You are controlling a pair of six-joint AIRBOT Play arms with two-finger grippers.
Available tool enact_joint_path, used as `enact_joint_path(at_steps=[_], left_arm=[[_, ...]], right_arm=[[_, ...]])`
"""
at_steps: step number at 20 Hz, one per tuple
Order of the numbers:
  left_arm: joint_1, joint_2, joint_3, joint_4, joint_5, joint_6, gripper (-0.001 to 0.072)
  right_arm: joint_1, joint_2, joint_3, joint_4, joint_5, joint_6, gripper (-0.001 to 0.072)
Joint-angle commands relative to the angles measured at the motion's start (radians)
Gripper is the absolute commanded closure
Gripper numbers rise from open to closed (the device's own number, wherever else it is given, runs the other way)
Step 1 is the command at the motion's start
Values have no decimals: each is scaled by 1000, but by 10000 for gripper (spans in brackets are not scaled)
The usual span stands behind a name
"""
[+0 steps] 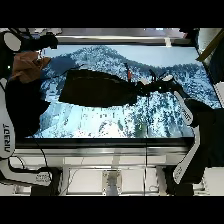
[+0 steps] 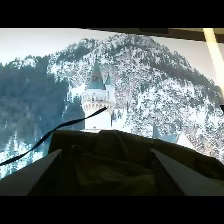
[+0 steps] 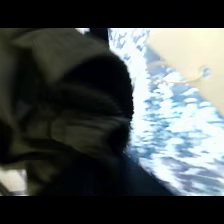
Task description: Fold the clothes and pants, and hang the long-sleeved shirts on hangers.
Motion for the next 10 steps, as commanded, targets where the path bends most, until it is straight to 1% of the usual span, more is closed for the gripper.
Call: enact_joint_path(at_steps=[1, 3, 6, 8, 10], left_arm=[[0, 1, 0, 0, -17, 1, 85], [0, 3, 1, 0, -31, 1, 85], [0, 30, 1, 0, -60, 1, 85], [0, 70, 1, 0, -81, 1, 85], [0, 124, 1, 0, -97, 1, 85]], right_arm=[[14, -7, 25, -11, -5, 8, 693], [-4, -2, 82, -11, 41, 6, 693], [-63, 21, 253, -23, 227, 8, 694], [-124, 69, 360, -72, 335, 39, 694], [-198, 156, 422, -179, 385, 93, 694]])
